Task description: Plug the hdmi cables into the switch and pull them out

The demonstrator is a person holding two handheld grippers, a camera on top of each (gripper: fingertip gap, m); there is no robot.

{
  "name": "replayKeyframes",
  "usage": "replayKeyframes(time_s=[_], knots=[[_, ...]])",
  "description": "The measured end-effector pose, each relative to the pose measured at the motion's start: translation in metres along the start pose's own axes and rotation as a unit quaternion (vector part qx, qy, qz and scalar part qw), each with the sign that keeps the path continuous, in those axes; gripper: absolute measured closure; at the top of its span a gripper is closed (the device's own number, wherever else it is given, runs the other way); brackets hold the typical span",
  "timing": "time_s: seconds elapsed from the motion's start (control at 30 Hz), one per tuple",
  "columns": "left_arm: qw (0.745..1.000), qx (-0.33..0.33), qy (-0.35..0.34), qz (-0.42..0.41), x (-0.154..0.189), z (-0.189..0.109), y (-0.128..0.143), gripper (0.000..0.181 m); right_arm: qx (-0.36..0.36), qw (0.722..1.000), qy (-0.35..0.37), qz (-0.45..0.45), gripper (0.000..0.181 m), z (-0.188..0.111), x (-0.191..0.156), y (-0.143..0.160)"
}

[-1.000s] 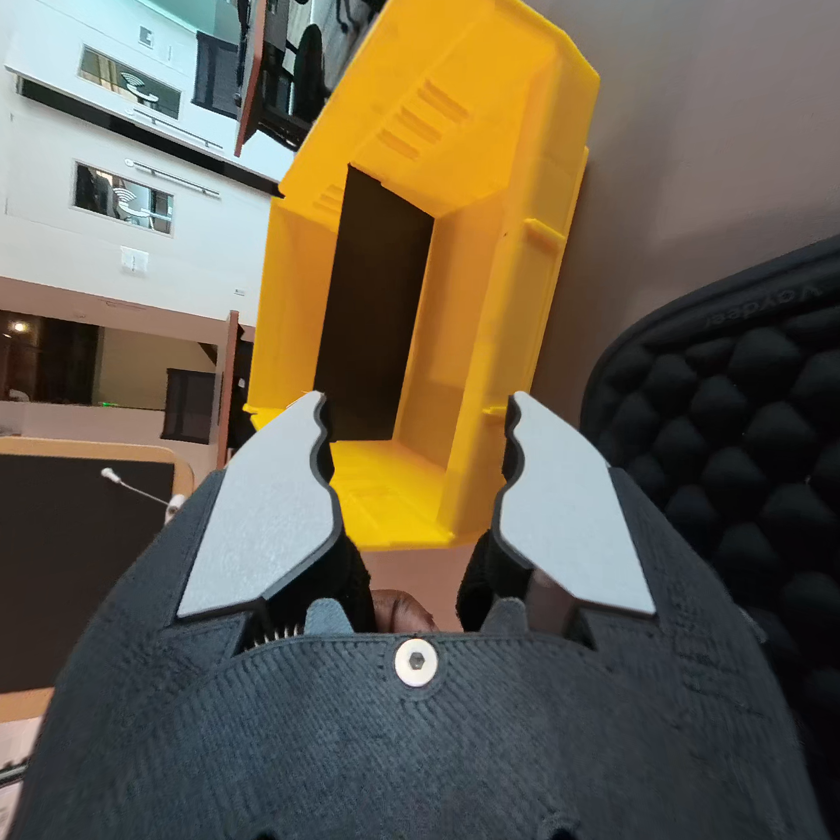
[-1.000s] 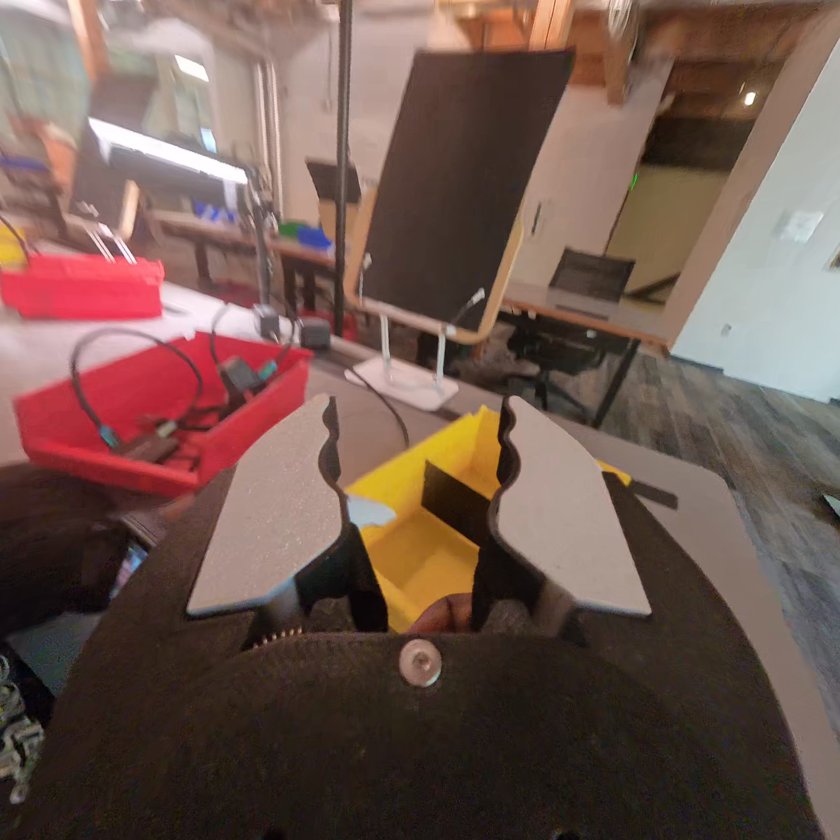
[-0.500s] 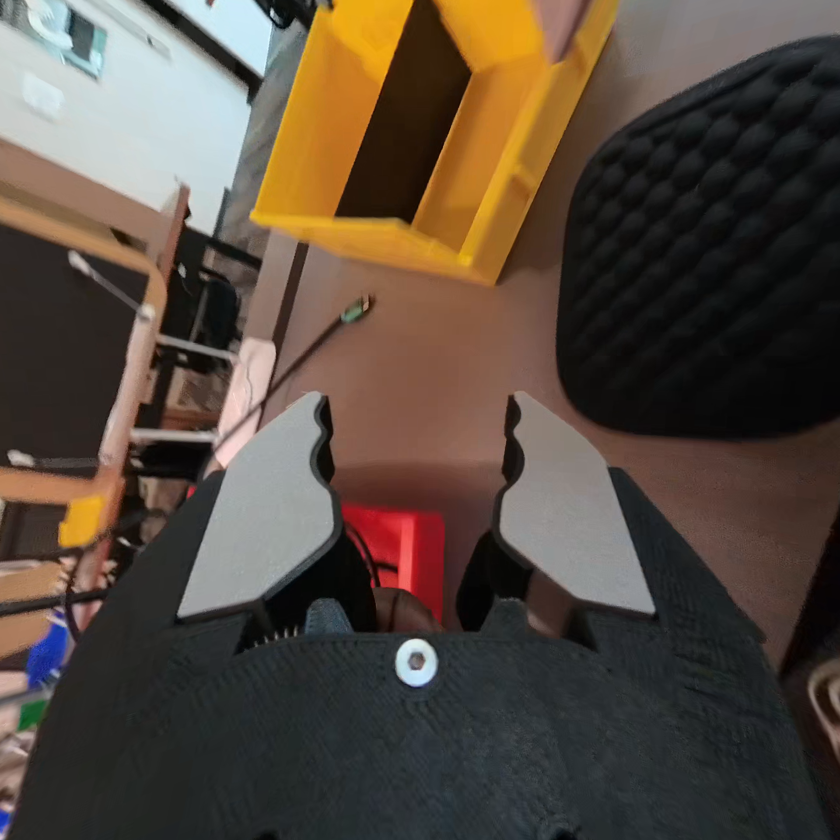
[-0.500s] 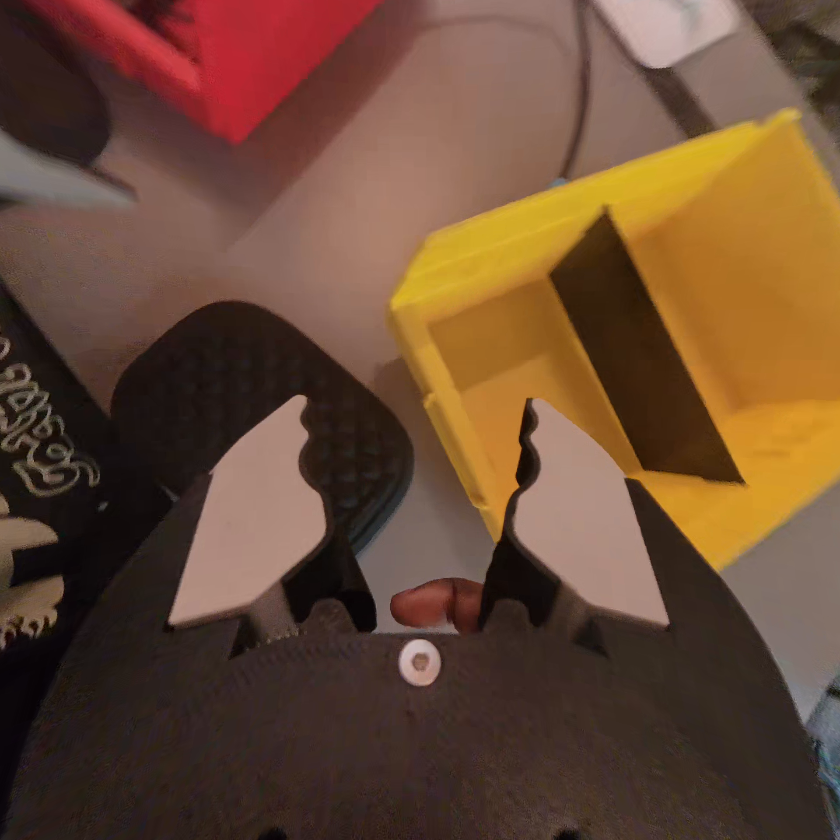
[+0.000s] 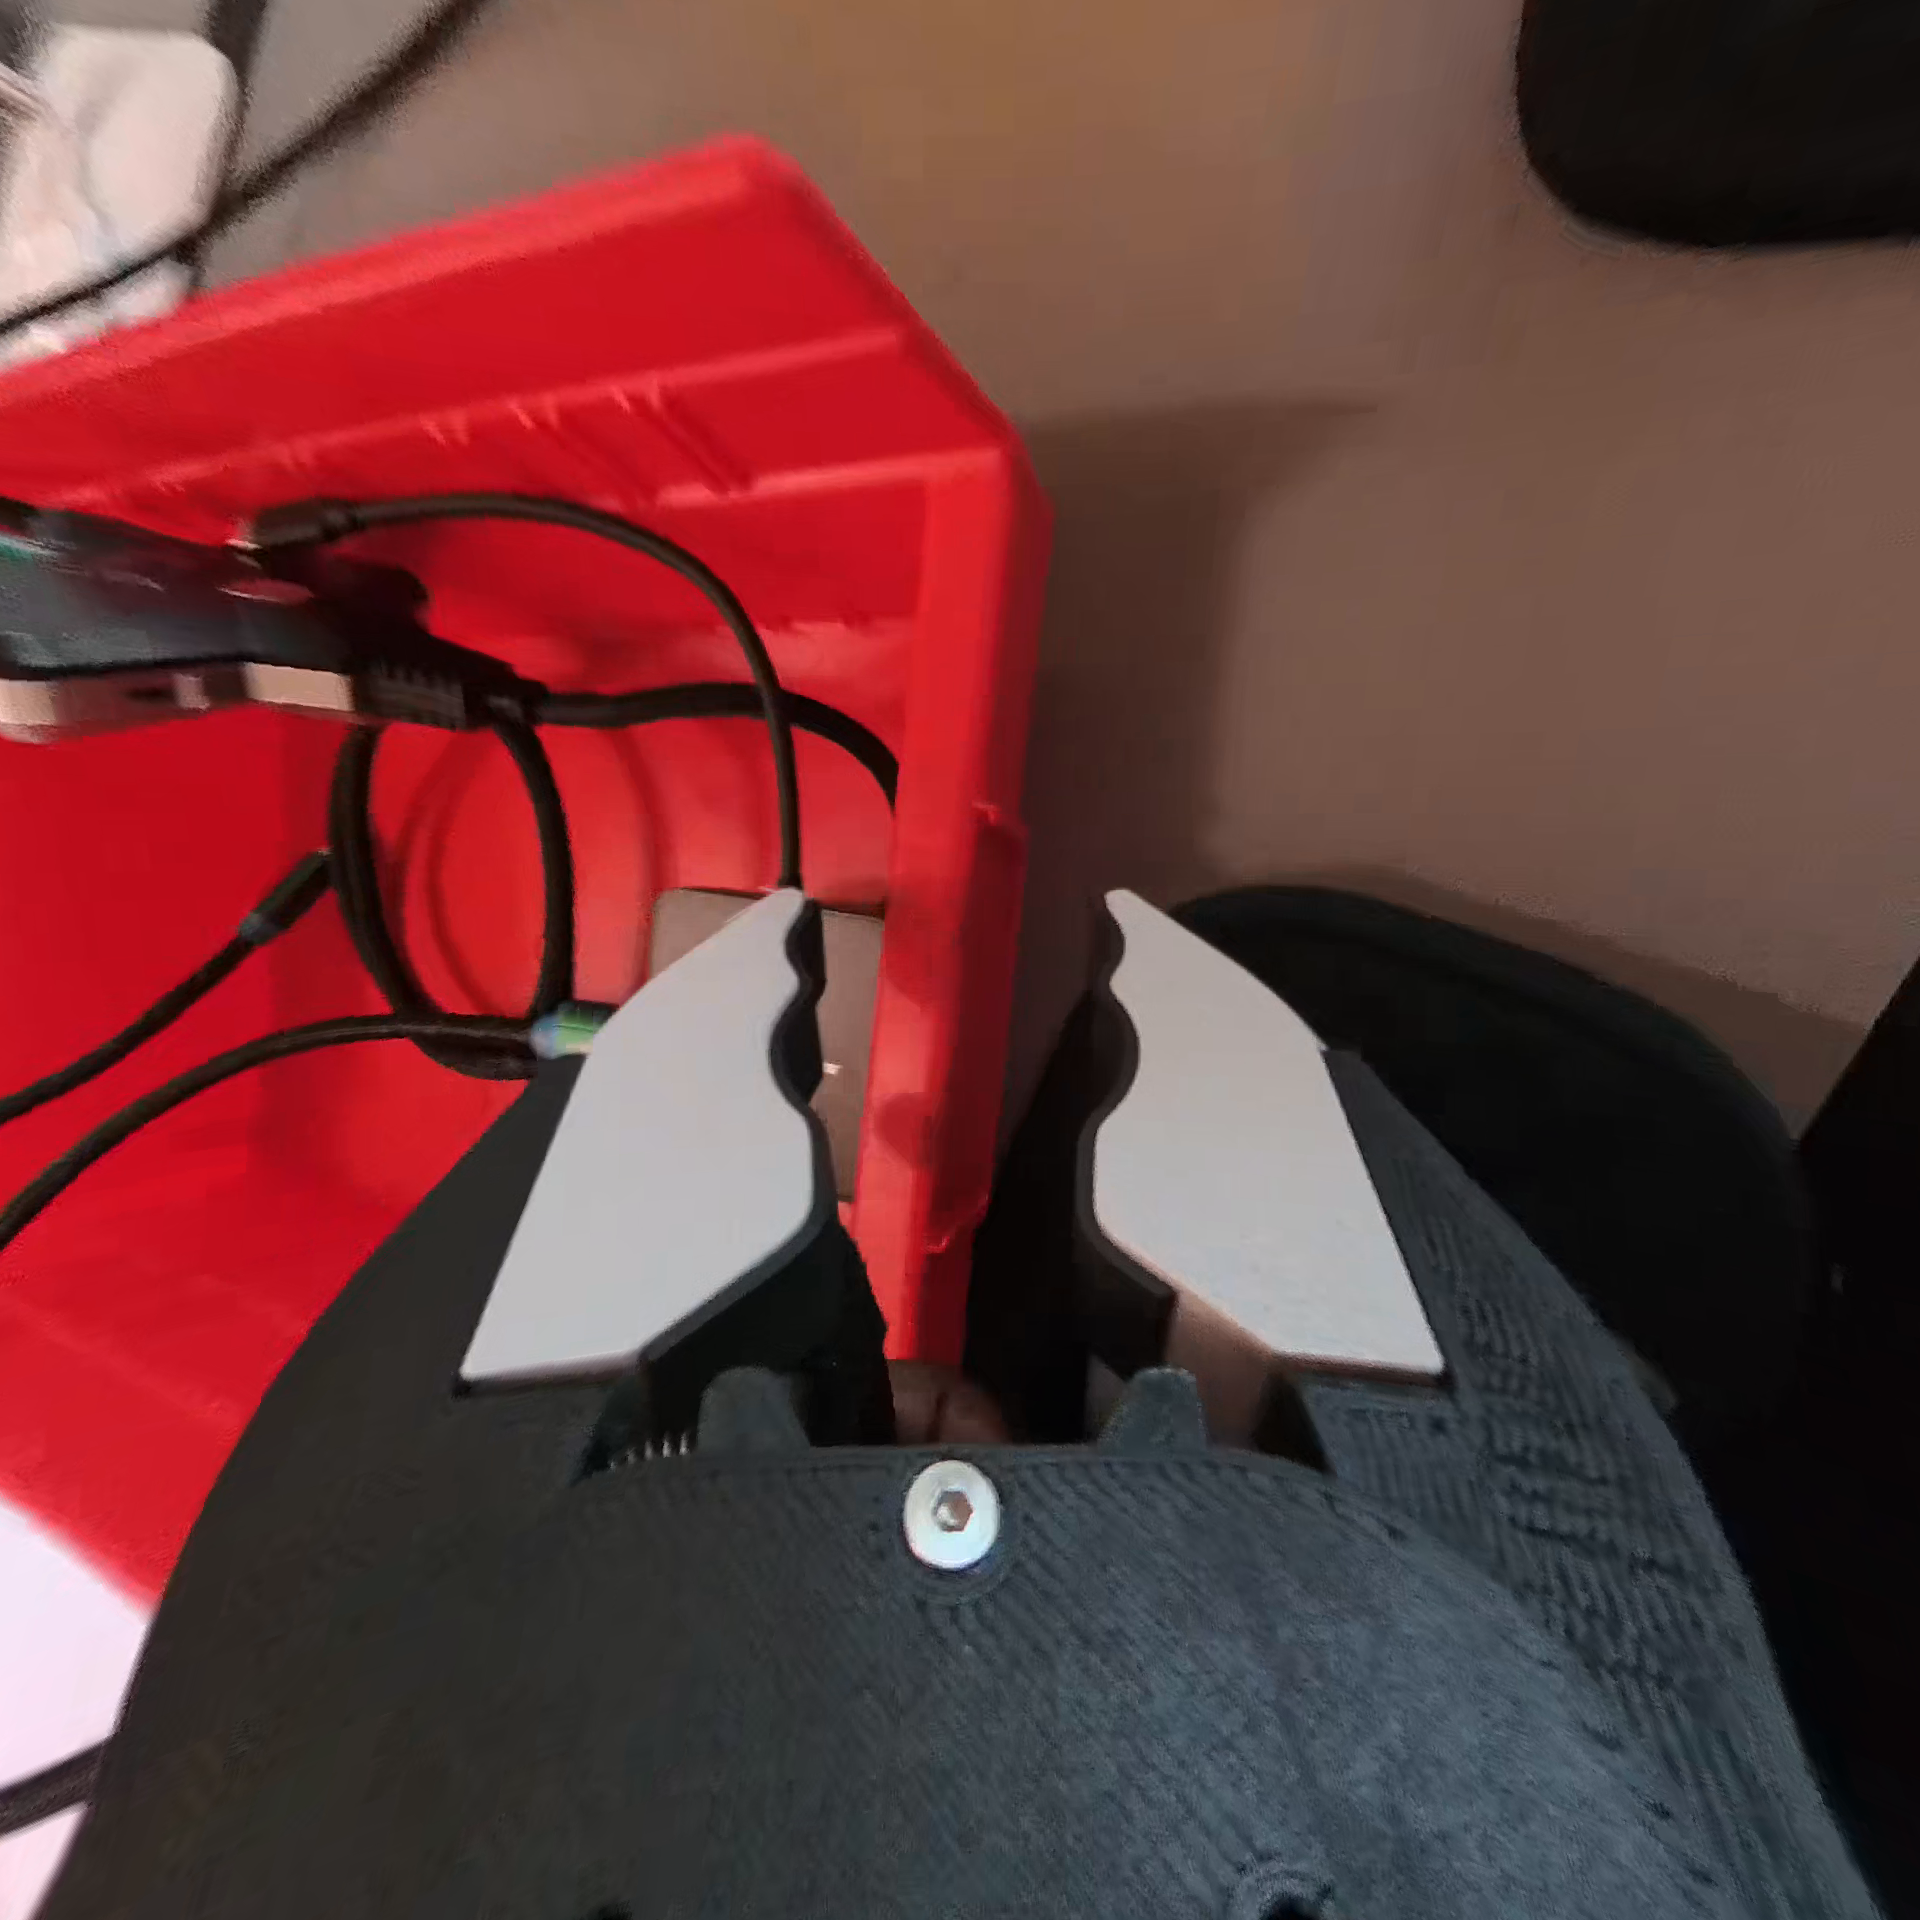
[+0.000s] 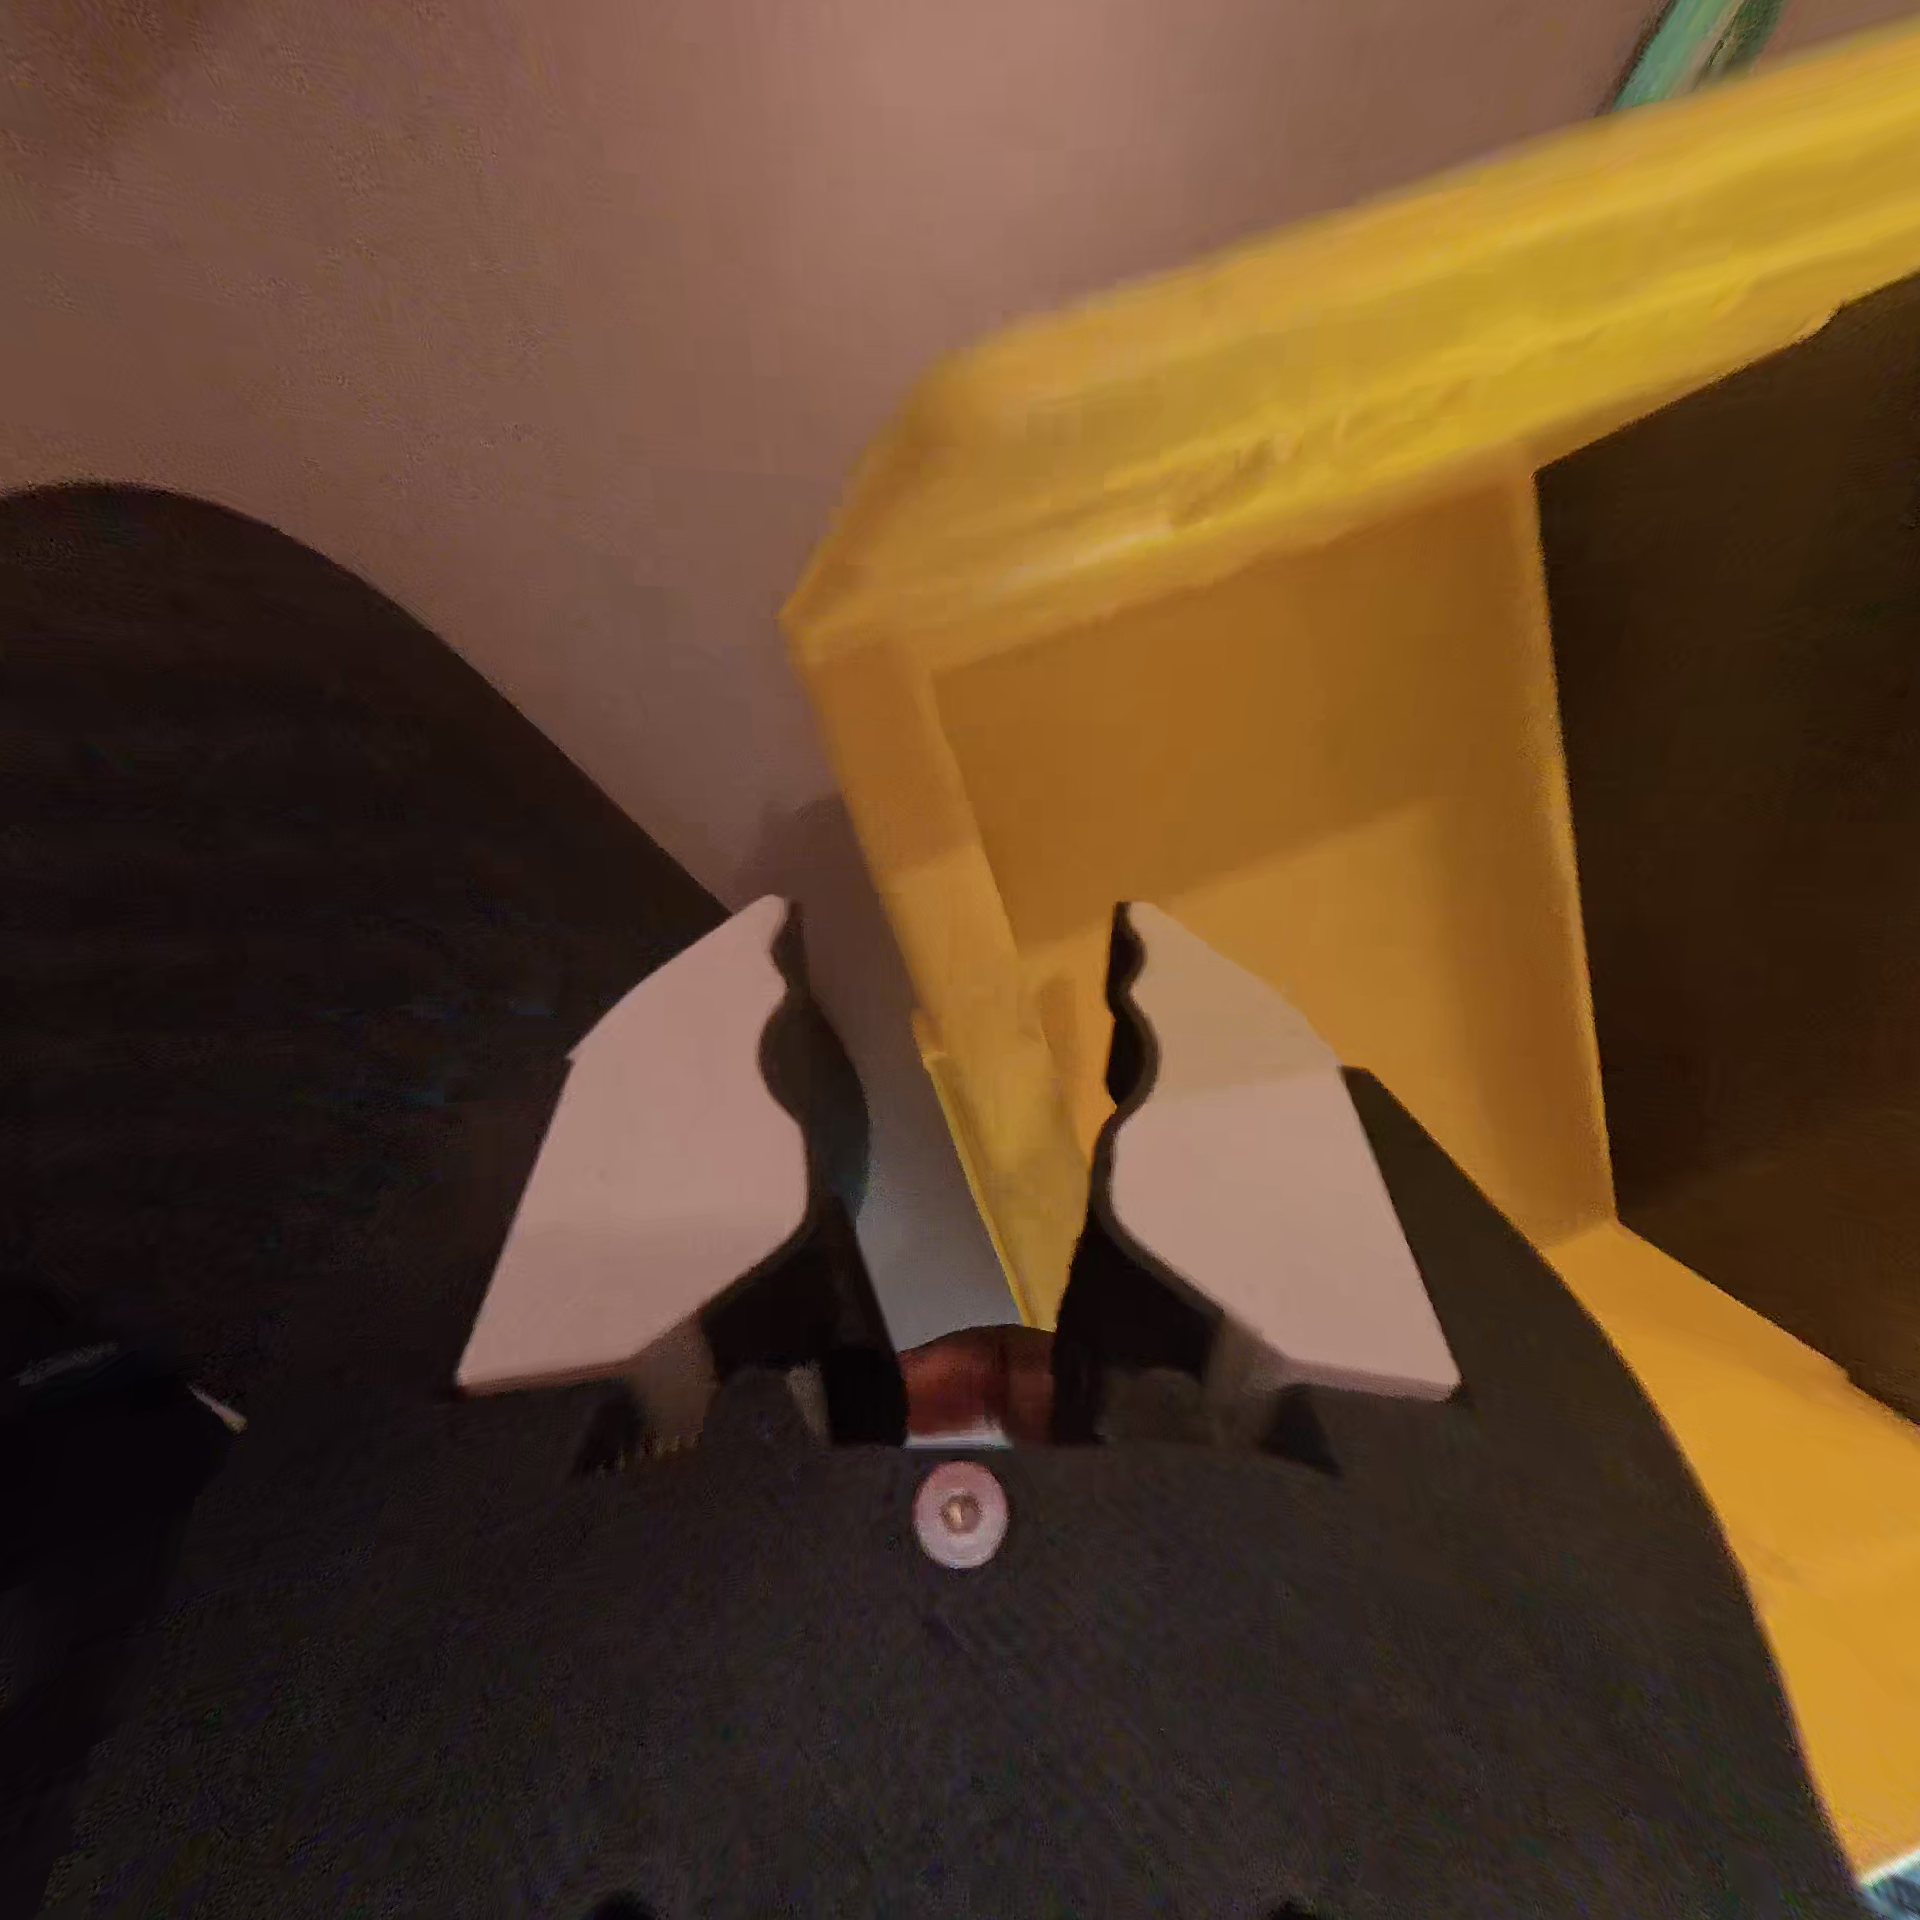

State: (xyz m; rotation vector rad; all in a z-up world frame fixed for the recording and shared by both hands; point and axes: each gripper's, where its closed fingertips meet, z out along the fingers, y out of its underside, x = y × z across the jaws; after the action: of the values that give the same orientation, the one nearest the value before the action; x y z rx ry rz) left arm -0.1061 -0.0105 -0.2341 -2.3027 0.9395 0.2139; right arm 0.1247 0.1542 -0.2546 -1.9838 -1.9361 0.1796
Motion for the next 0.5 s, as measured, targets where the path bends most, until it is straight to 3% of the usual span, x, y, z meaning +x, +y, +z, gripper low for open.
replayKeyframes(time_s=[0.03, 0.07, 0.2, 0.5], knots=[[1.0, -0.026, 0.006, 0.008, 0.0, 0.006, 0.008, 0.141, -0.017, 1.0, 0.004, 0.003, 0.142, 0.003, 0.004, 0.008], [0.998, -0.052, 0.007, 0.015, -0.003, 0.01, 0.016, 0.151, -0.029, 1.0, -0.004, 0.01, 0.149, 0.004, 0.005, 0.016], [0.995, -0.087, 0.043, 0.01, -0.01, 0.009, 0.031, 0.154, -0.021, 0.998, -0.035, 0.044, 0.148, -0.005, 0.01, 0.036], [0.981, -0.102, 0.092, -0.136, -0.038, -0.013, 0.092, 0.15, -0.019, 0.996, -0.032, 0.081, 0.148, -0.025, 0.024, 0.098]])
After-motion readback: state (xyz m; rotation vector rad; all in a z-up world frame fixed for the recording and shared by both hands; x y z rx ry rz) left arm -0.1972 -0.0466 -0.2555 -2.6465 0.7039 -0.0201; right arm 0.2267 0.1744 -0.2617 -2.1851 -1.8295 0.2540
